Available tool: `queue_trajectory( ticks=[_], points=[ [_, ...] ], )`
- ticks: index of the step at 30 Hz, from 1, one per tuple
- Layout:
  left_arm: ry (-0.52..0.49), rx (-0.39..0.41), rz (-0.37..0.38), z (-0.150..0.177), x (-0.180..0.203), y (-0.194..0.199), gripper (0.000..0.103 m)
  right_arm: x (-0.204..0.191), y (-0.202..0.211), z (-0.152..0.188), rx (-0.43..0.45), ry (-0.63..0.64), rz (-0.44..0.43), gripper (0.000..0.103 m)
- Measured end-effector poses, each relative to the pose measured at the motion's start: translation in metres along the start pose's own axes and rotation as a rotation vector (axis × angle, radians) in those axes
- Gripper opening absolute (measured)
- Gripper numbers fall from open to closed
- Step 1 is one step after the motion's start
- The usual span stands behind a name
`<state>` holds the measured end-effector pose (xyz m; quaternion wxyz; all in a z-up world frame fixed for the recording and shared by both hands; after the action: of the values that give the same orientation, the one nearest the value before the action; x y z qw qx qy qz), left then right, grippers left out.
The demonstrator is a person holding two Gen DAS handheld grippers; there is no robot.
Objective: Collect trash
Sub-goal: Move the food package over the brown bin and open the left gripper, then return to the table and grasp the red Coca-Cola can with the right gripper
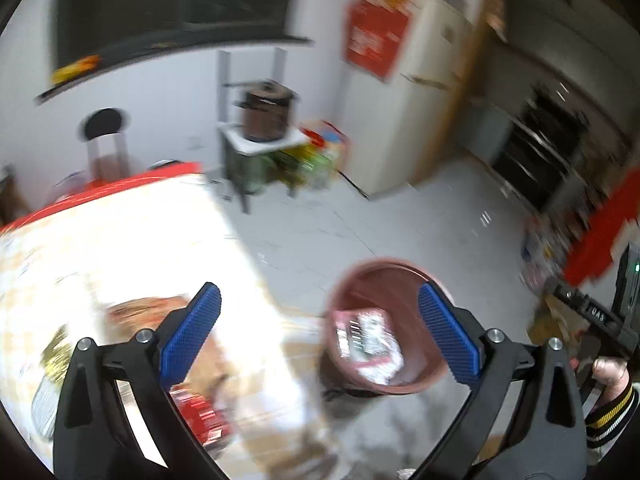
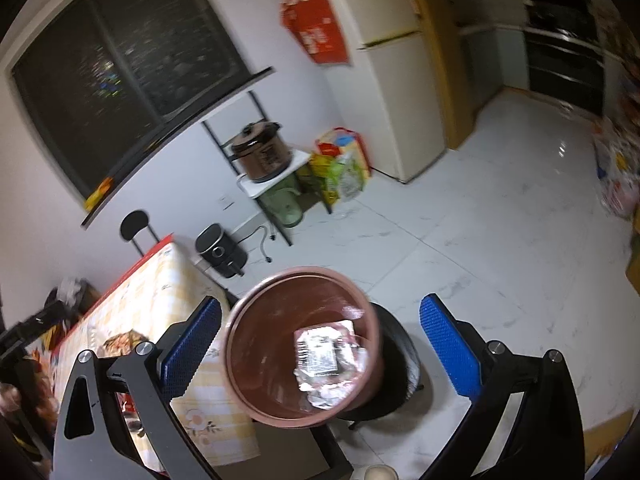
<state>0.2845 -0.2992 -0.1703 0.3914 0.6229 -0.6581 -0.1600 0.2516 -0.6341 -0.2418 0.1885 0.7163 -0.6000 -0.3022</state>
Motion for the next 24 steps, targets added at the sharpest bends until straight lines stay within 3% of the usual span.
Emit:
queue_trajectory(
  ticks=[5,10,15,24],
  points=[
    [0.143,0.134,-0.122,-0.003,-0.087,0.070,0.097,-0.060,-0.011,-0.011,0.012,0.103,-0.088,0.098],
    [0.289,0.200,-0.207,0.010,-0.166,0.121,0.097,-0.124,-0.024,-0.010,-0.008,0.203,-0.168,0.098],
    [0.386,0.183,-0.255,0.039,-0.229,0.148,0.097,-0.190,-0.035,0.001,-0.040,0.256,-0.227,0.098],
    [0.472,0.145,-0.260,0.084,-0.320,0.179,0.097,-0.327,-0.045,0.039,-0.122,0.385,-0.317,0.098]
  ],
)
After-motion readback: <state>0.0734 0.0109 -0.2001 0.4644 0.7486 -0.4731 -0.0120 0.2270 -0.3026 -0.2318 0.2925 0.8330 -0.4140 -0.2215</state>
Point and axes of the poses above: each gripper's, at about its wrist camera, not at the fingertips, and y roughly against the way its jaws point, x to its right, z to its underside, the point moved 7 cm from there along -y, roughly the way its jaws point, and after that the axes turned 14 degrees about y, right-handed, at the moved point
